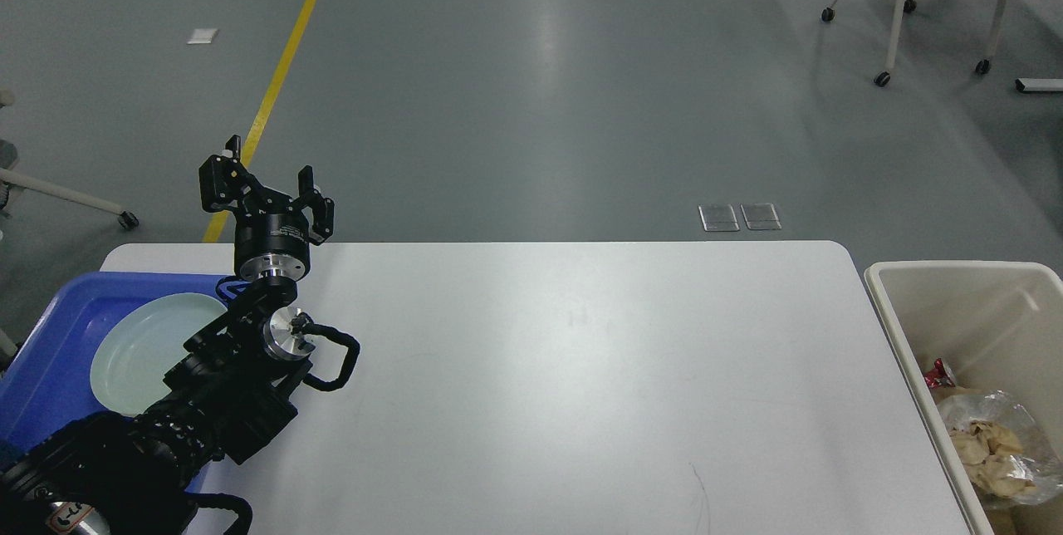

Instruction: Tidy desktop

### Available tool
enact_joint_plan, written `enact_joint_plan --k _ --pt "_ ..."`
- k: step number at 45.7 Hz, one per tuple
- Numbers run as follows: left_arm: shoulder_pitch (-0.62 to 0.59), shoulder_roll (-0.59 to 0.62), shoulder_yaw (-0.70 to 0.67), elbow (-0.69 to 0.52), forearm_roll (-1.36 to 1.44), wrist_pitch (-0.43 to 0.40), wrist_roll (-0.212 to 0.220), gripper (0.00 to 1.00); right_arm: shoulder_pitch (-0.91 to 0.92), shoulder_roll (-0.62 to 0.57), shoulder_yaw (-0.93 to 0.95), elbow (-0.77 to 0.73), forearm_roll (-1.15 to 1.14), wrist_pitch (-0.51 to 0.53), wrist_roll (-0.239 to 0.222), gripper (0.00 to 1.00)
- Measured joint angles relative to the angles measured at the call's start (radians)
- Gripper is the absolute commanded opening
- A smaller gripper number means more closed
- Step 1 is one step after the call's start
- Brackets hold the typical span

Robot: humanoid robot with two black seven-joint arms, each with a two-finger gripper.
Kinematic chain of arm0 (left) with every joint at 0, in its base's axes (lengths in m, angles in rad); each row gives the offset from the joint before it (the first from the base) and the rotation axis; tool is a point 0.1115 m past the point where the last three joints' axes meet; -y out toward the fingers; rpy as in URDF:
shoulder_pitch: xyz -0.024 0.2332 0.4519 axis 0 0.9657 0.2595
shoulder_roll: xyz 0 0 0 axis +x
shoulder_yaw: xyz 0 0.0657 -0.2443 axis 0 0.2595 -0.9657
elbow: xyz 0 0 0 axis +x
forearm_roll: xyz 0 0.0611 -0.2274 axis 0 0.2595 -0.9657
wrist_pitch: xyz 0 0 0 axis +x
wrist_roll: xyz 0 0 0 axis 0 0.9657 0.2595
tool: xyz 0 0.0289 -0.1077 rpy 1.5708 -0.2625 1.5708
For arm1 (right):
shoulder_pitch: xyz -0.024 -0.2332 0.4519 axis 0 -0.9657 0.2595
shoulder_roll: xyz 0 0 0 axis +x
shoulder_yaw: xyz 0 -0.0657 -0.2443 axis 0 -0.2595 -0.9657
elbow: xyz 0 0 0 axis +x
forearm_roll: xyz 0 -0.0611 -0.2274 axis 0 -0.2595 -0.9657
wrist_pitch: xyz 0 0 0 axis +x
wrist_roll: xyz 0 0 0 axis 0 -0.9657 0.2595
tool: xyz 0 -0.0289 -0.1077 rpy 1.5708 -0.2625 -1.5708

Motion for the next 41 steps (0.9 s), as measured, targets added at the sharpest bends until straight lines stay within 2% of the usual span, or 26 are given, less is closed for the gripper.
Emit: enact_joint_plan --k 9,17,21,32,41 --pt "0.000 0.000 0.000 0.000 0.000 0.000 0.000 1.00 0.088 0.051 0.004 0.000 0.108 0.067 0.001 1.00" --pt "0.000 0.000 0.000 0.000 0.000 0.000 0.000 1.00 0.258 0.150 0.006 0.000 0.173 0.269 0.004 1.00" --pt "0.000 0.000 0.000 0.000 0.000 0.000 0.000 1.00 0.393 0.242 0.020 0.002 0.187 0.345 0.009 1.00" --pt "0.000 0.000 0.000 0.000 0.000 0.000 0.000 1.00 0.574 0.434 0.109 -0.002 0.327 0.355 0.003 1.00" --pt "0.000 0.000 0.000 0.000 0.000 0.000 0.000 1.00 0.592 0.567 0.237 -0.078 0.517 0.355 -0.008 1.00"
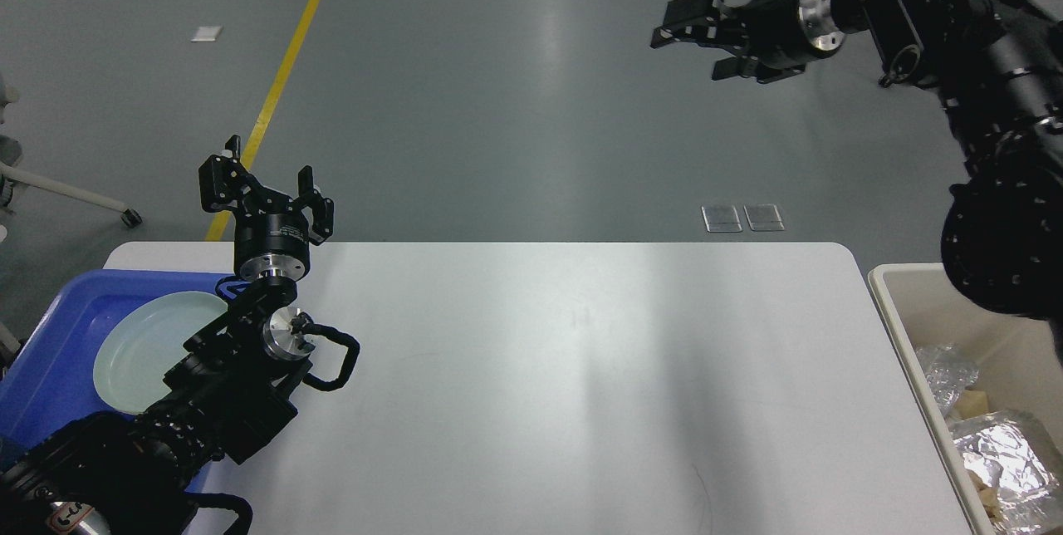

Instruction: Tidy desktop

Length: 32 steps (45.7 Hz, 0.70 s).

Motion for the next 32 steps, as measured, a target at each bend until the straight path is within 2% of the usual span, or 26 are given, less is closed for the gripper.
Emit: enact_joint_plan --k 3,7,9,10,23,27,32 --pt "0.000 0.000 0.000 0.000 0.000 0.000 0.000 1.00 -0.011 0.034 0.051 -0.023 0.045 -0.006 -0.007 1.00" --pt "0.000 0.000 0.000 0.000 0.000 0.000 0.000 1.00 -0.030 0.063 0.129 -0.032 0.070 -0.085 -0.012 1.00" --pt "0.000 0.000 0.000 0.000 0.000 0.000 0.000 1.00 -0.039 0.072 0.187 -0.033 0.075 -0.149 -0.013 1.00" --pt "0.000 0.000 0.000 0.000 0.000 0.000 0.000 1.00 -0.048 0.079 0.257 -0.033 0.078 -0.218 -0.013 1.00" --pt "0.000 0.000 0.000 0.000 0.000 0.000 0.000 1.00 -0.108 0.175 0.805 -0.028 0.088 -0.628 -0.012 1.00" --pt "0.000 0.000 0.000 0.000 0.000 0.000 0.000 1.00 -0.114 0.209 0.949 -0.026 0.093 -0.704 -0.010 1.00" --pt "0.000 0.000 0.000 0.000 0.000 0.000 0.000 1.00 -0.115 0.228 1.111 -0.017 0.117 -0.733 -0.009 1.00"
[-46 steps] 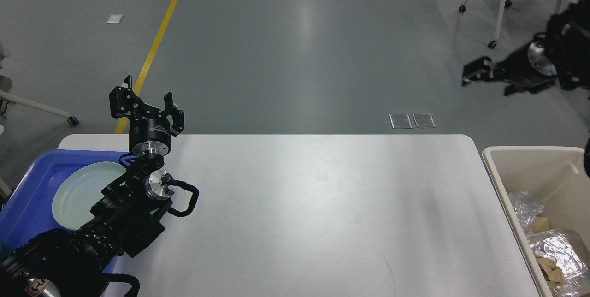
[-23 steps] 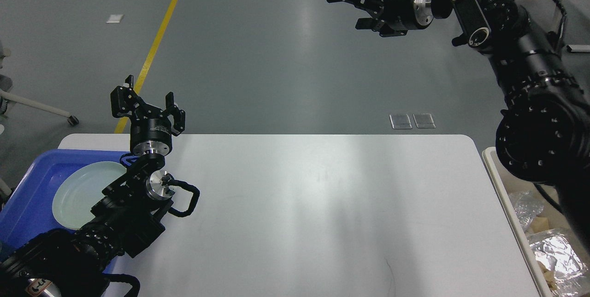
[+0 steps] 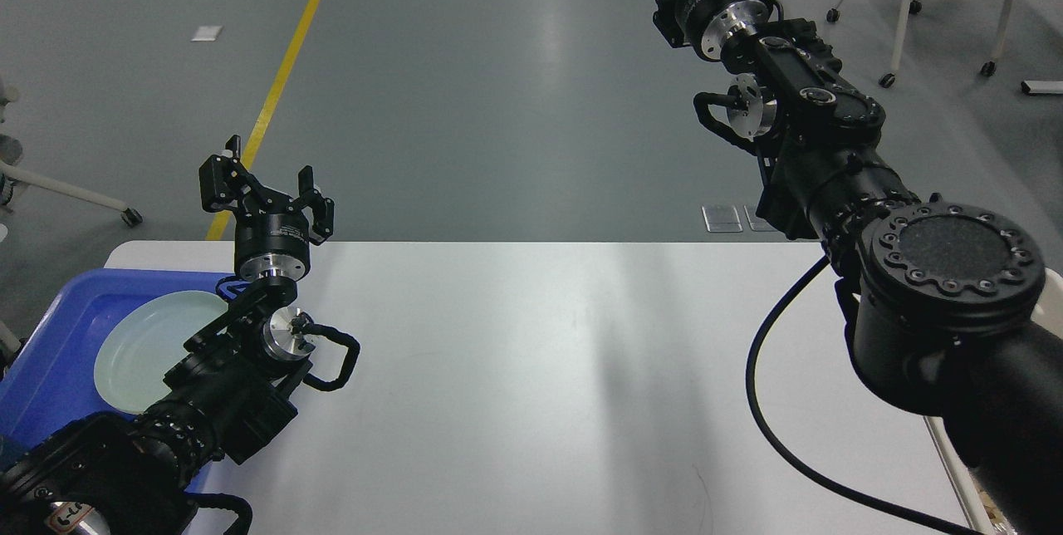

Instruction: Tidy desktop

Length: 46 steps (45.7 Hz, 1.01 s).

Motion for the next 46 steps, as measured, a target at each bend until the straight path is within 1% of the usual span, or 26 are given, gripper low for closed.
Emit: enact_joint_plan --k 4,9,16,40,46 --pt "0.000 0.000 0.000 0.000 0.000 0.000 0.000 1.00 -0.005 0.001 0.096 0.028 0.028 -0.003 0.003 1.00" --pt "0.000 0.000 0.000 0.000 0.000 0.000 0.000 1.00 -0.030 0.001 0.149 0.072 0.041 -0.001 0.004 1.00" --pt "0.000 0.000 0.000 0.000 0.000 0.000 0.000 1.00 -0.067 -0.002 0.161 0.114 0.042 -0.003 -0.002 1.00" --pt "0.000 0.000 0.000 0.000 0.000 0.000 0.000 1.00 -0.085 -0.004 0.164 0.112 0.041 -0.017 -0.001 1.00" --pt "0.000 0.000 0.000 0.000 0.000 0.000 0.000 1.00 -0.091 -0.005 0.167 0.113 0.046 -0.048 -0.001 1.00"
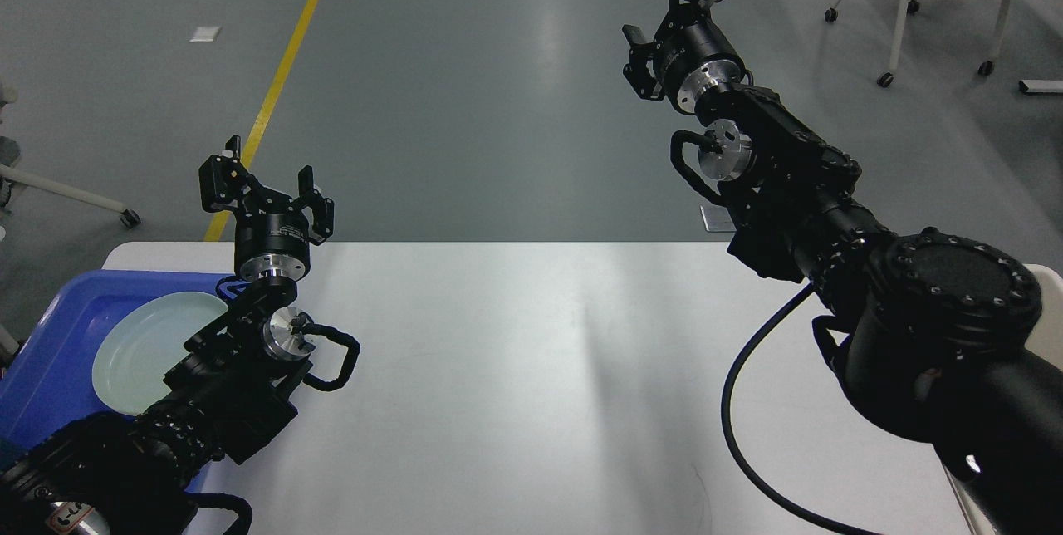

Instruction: Tidy desktop

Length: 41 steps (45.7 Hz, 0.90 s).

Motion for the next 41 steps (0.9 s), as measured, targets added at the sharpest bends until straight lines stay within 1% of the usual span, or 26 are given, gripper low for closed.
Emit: enact_joint_plan --k 10,29,41 --pt "0.000 0.000 0.000 0.000 0.000 0.000 0.000 1.00 -0.041 -0.001 0.024 0.009 0.001 -0.058 0.000 1.00" --pt "0.000 0.000 0.000 0.000 0.000 0.000 0.000 1.00 -0.172 -0.004 0.167 0.006 0.002 -0.097 0.000 1.00" --pt "0.000 0.000 0.000 0.000 0.000 0.000 0.000 1.00 -0.269 -0.008 0.222 0.005 0.014 -0.101 0.000 1.00"
